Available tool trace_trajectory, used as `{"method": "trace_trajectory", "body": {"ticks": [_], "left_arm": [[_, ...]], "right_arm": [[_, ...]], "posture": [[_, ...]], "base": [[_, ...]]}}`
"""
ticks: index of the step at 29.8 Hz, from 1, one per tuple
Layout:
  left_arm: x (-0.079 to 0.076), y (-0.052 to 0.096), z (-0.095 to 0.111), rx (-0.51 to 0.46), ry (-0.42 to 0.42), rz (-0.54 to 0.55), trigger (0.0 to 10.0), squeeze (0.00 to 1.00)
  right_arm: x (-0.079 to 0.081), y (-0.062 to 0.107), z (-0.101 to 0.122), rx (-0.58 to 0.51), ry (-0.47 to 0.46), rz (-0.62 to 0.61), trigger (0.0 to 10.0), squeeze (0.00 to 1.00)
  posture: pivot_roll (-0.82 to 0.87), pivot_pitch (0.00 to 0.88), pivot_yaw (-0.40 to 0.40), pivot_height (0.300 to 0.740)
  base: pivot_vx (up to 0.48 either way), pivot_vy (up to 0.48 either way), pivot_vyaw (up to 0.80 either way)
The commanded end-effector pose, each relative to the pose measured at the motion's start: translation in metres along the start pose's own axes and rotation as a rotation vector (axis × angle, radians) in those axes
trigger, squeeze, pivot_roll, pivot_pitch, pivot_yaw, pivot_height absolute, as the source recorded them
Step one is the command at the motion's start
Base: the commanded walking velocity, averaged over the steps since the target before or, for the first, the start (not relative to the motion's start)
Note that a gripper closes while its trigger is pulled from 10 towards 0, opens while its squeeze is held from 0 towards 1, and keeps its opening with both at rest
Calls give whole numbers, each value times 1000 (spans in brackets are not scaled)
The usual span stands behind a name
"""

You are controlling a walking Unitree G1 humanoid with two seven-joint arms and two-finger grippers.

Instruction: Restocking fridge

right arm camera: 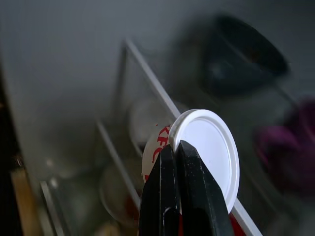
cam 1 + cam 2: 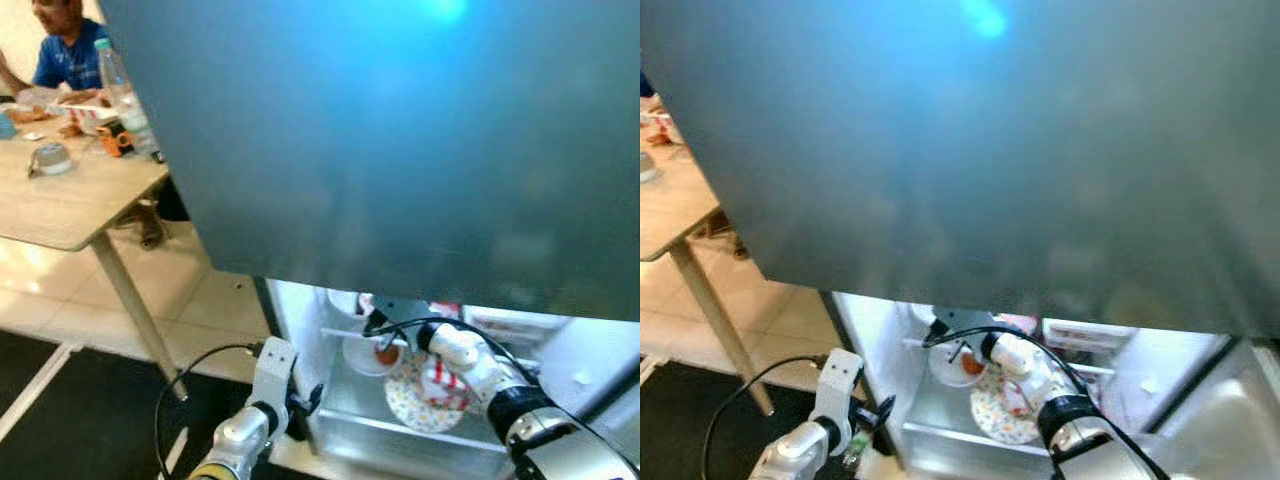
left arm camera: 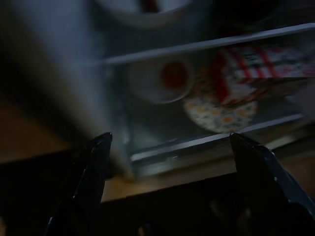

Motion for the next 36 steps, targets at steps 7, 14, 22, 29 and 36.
{"method": "trace_trajectory", "body": {"ticks": [7, 14, 22, 29, 36], "left_arm": [[-12, 0, -5, 27, -12, -114, 10000, 0], [-7, 2, -5, 42, -37, -125, 10000, 0], [-6, 3, -3, 39, -46, -141, 10000, 0], [-11, 1, -2, 35, -49, -159, 10000, 0], [-13, 0, -2, 31, -50, -170, 10000, 0]], "right_arm": [[-7, 6, -11, 57, 90, 44, 10000, 0], [-20, 10, -21, 129, 93, 15, 10000, 0], [-22, 11, -20, 129, 142, 47, 10000, 0], [-25, 12, -16, 104, 184, 75, 10000, 0], [-25, 16, -17, 87, 218, 125, 10000, 0]], "posture": [[-46, 4, 47, 740], [-50, 3, 46, 740], [-51, 0, 50, 705], [-50, 3, 49, 675], [-50, 3, 49, 645]], "base": [[0, 0, 0], [0, 0, 0], [0, 0, 0], [0, 0, 0], [0, 0, 0]]}}
Point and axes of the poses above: a point about 5 cm out from each wrist's last joint towards the gripper, its own y axis pointing back from the gripper into the wrist, its own z axis along the axis of the wrist's last joint, x = y × z, the point moved 1 cm from there along -y, pointing out of the wrist towards the gripper, and after that the axes turned 15 degrees about y, right-handed, at the moved point
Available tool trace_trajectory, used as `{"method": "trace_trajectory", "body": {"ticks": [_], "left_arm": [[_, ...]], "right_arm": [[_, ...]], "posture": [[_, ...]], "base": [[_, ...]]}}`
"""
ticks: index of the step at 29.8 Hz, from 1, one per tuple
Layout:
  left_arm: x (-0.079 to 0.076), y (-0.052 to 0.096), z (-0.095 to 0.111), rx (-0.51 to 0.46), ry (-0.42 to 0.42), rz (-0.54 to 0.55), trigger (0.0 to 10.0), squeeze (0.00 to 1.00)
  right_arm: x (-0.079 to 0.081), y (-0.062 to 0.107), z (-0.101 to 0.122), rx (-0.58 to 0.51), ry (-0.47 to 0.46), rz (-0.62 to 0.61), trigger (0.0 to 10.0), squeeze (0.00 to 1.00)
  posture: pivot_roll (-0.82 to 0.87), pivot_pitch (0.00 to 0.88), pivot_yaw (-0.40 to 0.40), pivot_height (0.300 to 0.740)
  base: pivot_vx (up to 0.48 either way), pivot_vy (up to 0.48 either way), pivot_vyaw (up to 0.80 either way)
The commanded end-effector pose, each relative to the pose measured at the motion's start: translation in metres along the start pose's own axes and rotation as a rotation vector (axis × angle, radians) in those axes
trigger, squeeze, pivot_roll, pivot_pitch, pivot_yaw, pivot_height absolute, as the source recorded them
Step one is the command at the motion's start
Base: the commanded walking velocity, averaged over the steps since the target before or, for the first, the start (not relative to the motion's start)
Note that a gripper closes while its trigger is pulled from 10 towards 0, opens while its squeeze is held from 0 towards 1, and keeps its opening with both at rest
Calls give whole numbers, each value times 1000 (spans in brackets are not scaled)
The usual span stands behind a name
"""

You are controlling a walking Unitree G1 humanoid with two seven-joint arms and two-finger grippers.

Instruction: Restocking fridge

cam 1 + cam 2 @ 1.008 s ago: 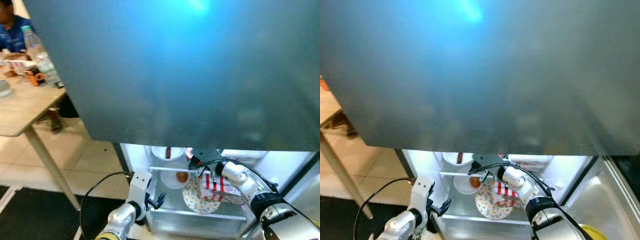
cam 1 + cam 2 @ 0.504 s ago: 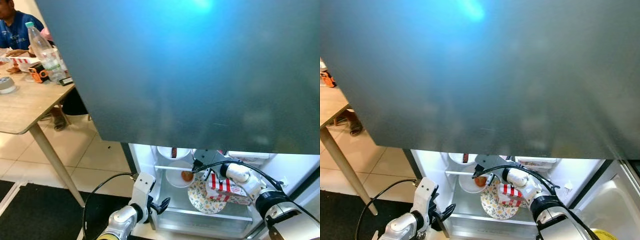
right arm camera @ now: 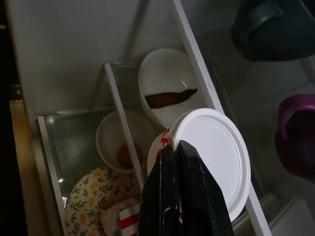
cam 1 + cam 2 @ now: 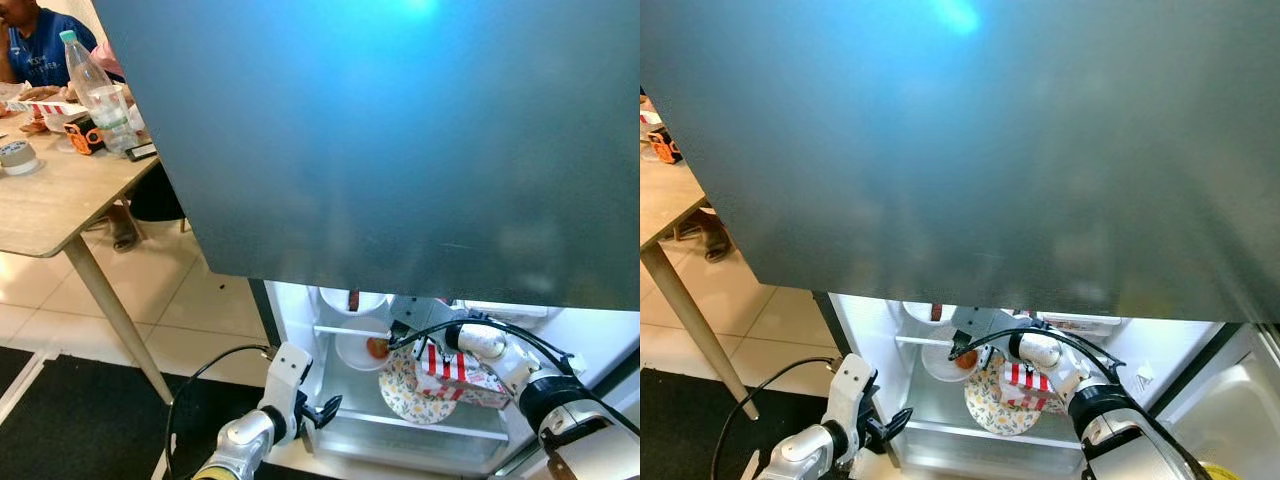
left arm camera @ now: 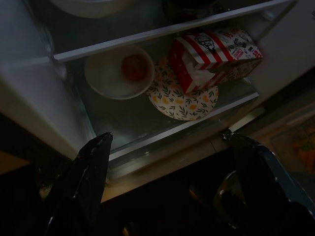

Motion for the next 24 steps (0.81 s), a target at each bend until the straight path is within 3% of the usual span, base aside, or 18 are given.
{"method": "trace_trajectory", "body": {"ticks": [1, 24], "left_arm": [[1, 1, 1, -5, -11, -2, 10000, 0], [-3, -1, 1, -2, -27, -23, 10000, 0]], "right_arm": [[-2, 1, 2, -11, 17, 14, 10000, 0], [-13, 11, 8, -107, -18, 11, 10000, 0]], "posture": [[-51, 5, 50, 640], [-54, 4, 56, 535]], "base": [[0, 0, 0], [0, 0, 0]]}}
Point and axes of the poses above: a point about 5 cm out from each wrist's last joint towards the gripper, its own y axis pointing back from the gripper into the wrist, its own z axis along the axis of the wrist's last joint, x = y × z, the point moved 1 cm from there along -y, pointing out of the wrist towards the gripper, and after that the axes turned 15 degrees about y, right-handed, at the moved point
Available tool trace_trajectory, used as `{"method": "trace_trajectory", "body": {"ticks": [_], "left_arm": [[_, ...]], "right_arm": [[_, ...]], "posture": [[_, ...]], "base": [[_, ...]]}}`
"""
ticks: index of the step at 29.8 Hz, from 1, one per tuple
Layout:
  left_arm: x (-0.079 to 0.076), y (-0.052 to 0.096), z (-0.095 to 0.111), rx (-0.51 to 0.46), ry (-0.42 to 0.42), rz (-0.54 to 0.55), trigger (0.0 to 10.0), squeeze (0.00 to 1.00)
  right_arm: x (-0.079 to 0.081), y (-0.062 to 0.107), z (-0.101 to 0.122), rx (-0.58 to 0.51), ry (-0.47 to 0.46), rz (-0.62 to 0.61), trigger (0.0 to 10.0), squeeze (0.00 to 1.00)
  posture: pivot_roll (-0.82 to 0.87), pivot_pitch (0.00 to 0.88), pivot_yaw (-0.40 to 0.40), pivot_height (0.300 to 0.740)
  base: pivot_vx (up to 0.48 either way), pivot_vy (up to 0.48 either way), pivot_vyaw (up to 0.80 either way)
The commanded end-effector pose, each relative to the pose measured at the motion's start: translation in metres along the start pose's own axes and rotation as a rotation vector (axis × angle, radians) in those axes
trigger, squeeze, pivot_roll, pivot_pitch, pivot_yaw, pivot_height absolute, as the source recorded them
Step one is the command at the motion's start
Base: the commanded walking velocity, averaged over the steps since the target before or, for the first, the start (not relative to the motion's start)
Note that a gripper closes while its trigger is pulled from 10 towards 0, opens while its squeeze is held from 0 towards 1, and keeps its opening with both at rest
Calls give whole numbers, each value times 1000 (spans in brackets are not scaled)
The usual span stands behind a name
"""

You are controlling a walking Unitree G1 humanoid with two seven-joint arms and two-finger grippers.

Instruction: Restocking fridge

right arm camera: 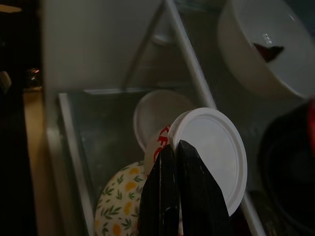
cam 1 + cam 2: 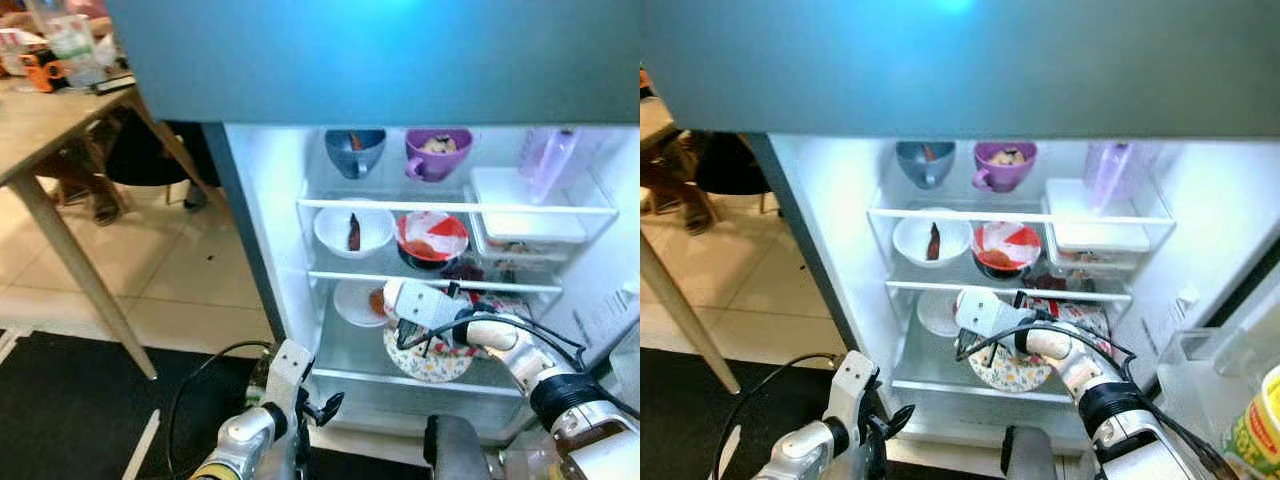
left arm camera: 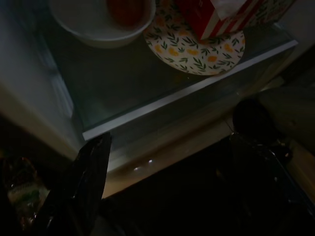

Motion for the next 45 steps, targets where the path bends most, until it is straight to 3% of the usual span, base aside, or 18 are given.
{"method": "trace_trajectory", "body": {"ticks": [1, 12, 20, 27, 34, 38, 45], "left_arm": [[-1, 0, -1, 3, -11, -7, 10000, 0], [-6, -4, 4, -18, -20, -20, 10000, 0], [-11, -7, 4, -18, -43, -46, 10000, 0], [-10, -3, -2, -3, -59, -48, 10000, 0], [-10, -2, -3, -7, -67, -46, 10000, 0], [-10, -2, -3, -10, -73, -45, 10000, 0], [-11, -3, 2, -44, -75, -37, 10000, 0]], "right_arm": [[0, 1, 1, -13, -12, -3, 10000, 0], [15, 0, -5, 32, 40, 76, 10000, 0], [23, -5, 0, 16, 36, 90, 10000, 0], [42, -16, 21, -80, 33, 130, 10000, 0], [56, -28, 34, -98, 28, 137, 10000, 0], [56, -32, 35, -81, 28, 109, 10000, 0], [20, -27, 27, -20, 57, -36, 10000, 0]], "posture": [[-54, 4, 56, 535], [-58, 5, 55, 480], [-56, 6, 56, 480], [-51, 11, 57, 480], [-46, 27, 66, 480], [-40, 31, 65, 480], [-37, 34, 65, 480]], "base": [[0, 0, 0], [0, 0, 0], [0, 0, 0], [0, 0, 0], [0, 0, 0], [0, 0, 0], [0, 0, 0]]}}
Point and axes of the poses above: a point about 5 cm out from each wrist's last joint towards the gripper, its own y axis pointing back from the gripper into the wrist, its own z axis along the axis of the wrist's last joint, x = y × z, the point moved 1 cm from there along -y, pointing out of the wrist towards the gripper, and after that the axes turned 15 degrees about y, right-handed, at the moved point
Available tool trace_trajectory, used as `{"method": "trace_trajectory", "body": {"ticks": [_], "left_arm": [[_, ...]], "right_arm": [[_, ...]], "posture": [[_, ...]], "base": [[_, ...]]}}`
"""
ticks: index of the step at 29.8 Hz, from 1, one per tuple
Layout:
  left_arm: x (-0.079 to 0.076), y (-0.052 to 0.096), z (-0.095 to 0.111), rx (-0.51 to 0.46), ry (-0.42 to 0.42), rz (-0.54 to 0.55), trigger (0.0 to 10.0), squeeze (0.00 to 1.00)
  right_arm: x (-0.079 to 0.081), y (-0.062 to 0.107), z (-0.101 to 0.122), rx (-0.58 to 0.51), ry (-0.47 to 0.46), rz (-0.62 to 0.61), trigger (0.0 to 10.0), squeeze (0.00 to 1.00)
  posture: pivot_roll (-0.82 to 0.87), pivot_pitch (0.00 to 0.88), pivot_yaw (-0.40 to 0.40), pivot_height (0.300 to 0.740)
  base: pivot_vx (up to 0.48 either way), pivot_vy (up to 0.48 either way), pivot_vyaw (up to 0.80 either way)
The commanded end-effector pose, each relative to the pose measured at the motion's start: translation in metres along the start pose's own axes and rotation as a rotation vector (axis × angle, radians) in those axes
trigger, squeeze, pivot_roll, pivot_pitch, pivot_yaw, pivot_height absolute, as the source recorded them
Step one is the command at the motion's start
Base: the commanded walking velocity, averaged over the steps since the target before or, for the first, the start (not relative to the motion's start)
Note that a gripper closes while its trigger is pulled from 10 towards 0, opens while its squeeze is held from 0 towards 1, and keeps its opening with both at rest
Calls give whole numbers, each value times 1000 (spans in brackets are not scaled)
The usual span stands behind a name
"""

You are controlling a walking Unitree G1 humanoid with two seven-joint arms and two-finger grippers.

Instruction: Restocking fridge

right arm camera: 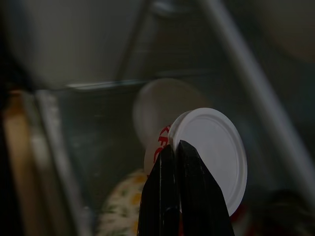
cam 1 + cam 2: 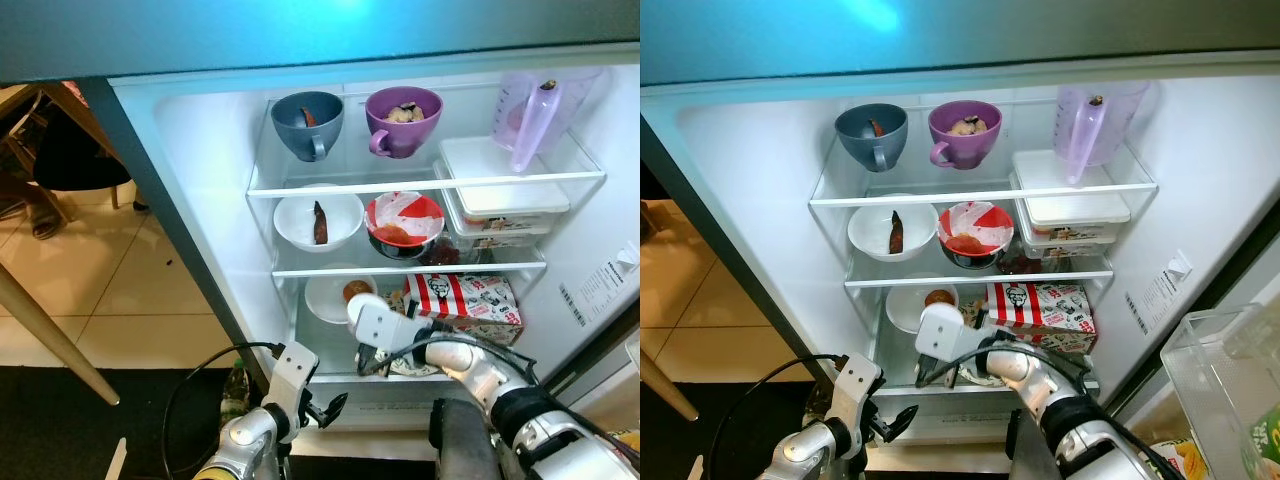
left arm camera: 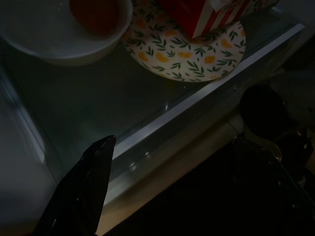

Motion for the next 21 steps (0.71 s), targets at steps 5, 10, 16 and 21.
{"method": "trace_trajectory", "body": {"ticks": [5, 10, 16, 21], "left_arm": [[-4, -3, 4, -19, -17, -11, 10000, 0], [-8, -7, 6, -26, -20, -22, 10000, 0], [-11, -11, 17, -82, -8, -30, 10000, 0], [-12, -15, 37, -166, -22, -42, 10000, 0]], "right_arm": [[-18, 16, -17, 43, 63, 11, 10000, 0], [-31, 26, -42, 192, 87, -41, 10000, 0], [-38, 27, -49, 263, 52, -84, 10000, 0], [-44, 19, -43, 288, 15, -121, 10000, 0]], "posture": [[-45, 27, 61, 480], [-67, 43, 54, 480], [-68, 66, 54, 480], [-56, 111, 61, 480]], "base": [[0, 0, 0], [0, 0, 0], [0, 0, 0], [0, 0, 0]]}}
Point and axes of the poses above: a point about 5 cm out from each wrist's last joint towards the gripper, its own y axis pointing back from the gripper into the wrist, its own z axis along the axis of the wrist's last joint, x = y × z, the point moved 1 cm from there along -y, pointing out of the wrist towards the gripper, and after that the axes turned 15 degrees about y, right-handed, at the moved point
